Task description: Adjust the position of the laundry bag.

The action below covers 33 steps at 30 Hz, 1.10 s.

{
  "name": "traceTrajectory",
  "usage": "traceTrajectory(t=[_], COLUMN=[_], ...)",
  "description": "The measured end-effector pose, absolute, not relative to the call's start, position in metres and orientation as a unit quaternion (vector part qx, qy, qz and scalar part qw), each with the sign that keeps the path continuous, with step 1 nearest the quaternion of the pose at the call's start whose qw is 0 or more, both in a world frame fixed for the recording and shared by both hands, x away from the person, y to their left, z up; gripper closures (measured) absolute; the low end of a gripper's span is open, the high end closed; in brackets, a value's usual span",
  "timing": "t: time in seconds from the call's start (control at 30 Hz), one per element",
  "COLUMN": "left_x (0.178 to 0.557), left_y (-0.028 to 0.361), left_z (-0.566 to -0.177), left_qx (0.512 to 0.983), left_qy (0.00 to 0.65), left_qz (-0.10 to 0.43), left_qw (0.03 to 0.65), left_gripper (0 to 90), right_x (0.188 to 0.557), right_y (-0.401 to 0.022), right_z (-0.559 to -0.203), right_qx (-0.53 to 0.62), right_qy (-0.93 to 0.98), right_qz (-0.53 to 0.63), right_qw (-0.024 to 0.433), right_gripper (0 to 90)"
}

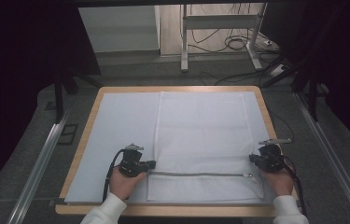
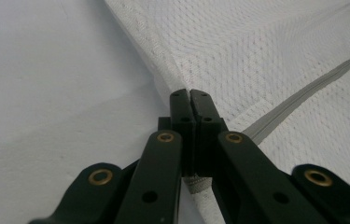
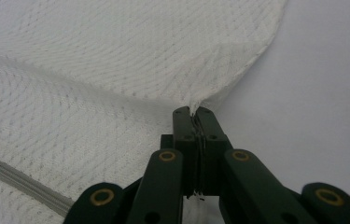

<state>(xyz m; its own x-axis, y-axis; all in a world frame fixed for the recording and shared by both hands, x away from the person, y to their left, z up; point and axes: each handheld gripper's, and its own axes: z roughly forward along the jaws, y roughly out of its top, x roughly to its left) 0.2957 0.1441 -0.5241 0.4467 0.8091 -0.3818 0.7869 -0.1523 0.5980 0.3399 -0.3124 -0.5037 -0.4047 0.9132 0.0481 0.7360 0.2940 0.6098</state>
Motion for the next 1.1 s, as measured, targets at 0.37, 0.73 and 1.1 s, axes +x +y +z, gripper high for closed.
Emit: traceTrajectory(t=[0.37, 0.73, 1.1], left_x=[0.295, 0.294, 0.294], left_y=[0.154, 0.164, 0.168], left_z=[-0.524, -0.525, -0.526], left_qx=[0.755, 0.754, 0.754], left_qy=[0.532, 0.535, 0.538], left_qz=[0.015, 0.012, 0.016], left_qw=[0.383, 0.381, 0.377], left_gripper=[89.9, 89.9, 89.9], right_x=[0.340, 0.338, 0.338], right_y=[-0.305, -0.300, -0.295], right_z=[-0.504, -0.503, -0.504], right_qx=[0.516, 0.508, 0.504], right_qy=[0.793, 0.796, 0.798], right_qz=[0.285, 0.292, 0.292], right_qw=[0.155, 0.153, 0.154], right_gripper=[87.6, 87.6, 87.6])
